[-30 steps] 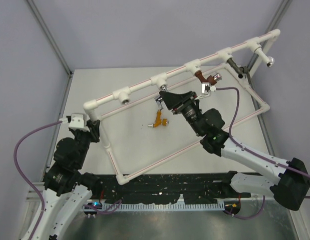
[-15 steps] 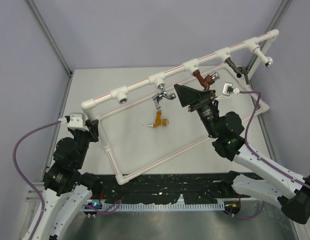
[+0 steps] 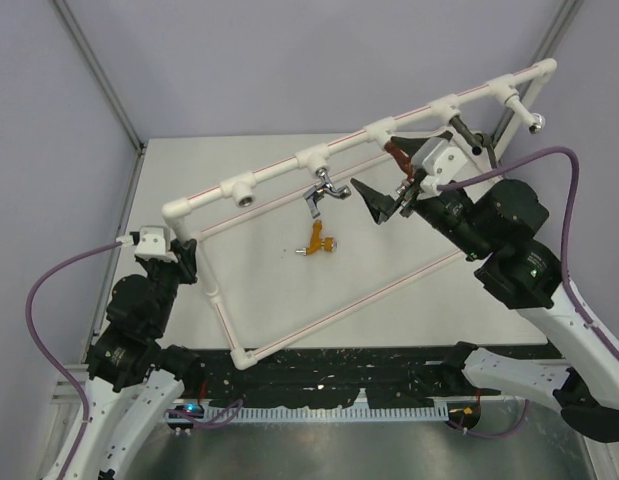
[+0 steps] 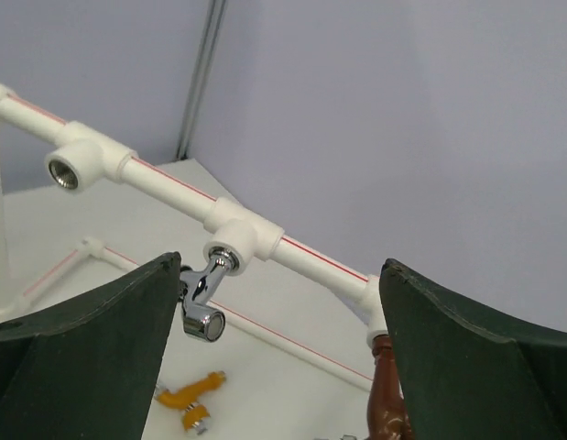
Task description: Install the water faucets
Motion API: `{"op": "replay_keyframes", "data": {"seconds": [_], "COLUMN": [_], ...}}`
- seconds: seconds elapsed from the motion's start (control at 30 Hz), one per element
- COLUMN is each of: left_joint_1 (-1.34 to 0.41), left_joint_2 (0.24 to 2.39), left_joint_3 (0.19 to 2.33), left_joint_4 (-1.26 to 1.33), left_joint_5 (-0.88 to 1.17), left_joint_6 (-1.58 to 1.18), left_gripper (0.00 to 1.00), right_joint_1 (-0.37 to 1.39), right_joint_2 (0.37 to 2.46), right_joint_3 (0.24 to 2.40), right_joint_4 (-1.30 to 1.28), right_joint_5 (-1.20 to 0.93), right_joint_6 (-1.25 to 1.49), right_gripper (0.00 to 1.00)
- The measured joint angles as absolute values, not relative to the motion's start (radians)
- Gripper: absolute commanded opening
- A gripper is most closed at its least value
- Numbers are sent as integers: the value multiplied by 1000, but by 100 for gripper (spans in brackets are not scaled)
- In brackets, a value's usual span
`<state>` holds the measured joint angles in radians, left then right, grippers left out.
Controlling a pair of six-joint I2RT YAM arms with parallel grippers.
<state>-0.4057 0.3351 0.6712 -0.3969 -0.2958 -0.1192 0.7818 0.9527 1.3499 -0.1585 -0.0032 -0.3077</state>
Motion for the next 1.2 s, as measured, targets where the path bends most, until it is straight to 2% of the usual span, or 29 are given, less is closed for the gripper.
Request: {"op": "replay_keyframes", "data": {"seconds": [0.13,0.33,0.63,0.87,1.1,1.2], "left_joint_1": [-406,-406,-406,-406,-406,-406], "left_joint_2": [335,335,335,335,335,335], "left_joint_3": [671,671,671,671,671,671], "left_joint_4": [-397,-397,-397,-397,-397,-397], "left_joint_5": [-296,-297,-297,-297,-297,-298], "left_joint_6": [-119,-119,-119,-120,-119,-119], "left_gripper": [0,0,0,0,0,0], "right_joint_1": [857,1048,1144,1143,1122,1102], "right_joint_2": [982,1070,1130,1204,1246,1253], "right_joint_3": [1416,1420,1288,1227,1213,1212], "right_joint_4": [-326,-495,-373,-174,-102,-93], "right_joint_5": [10,177,458,558,559,543], "right_joint_6": [-581,-919,-1314,-1485,-1503,-1466], "right_gripper": [96,95,93,78,42,36]}}
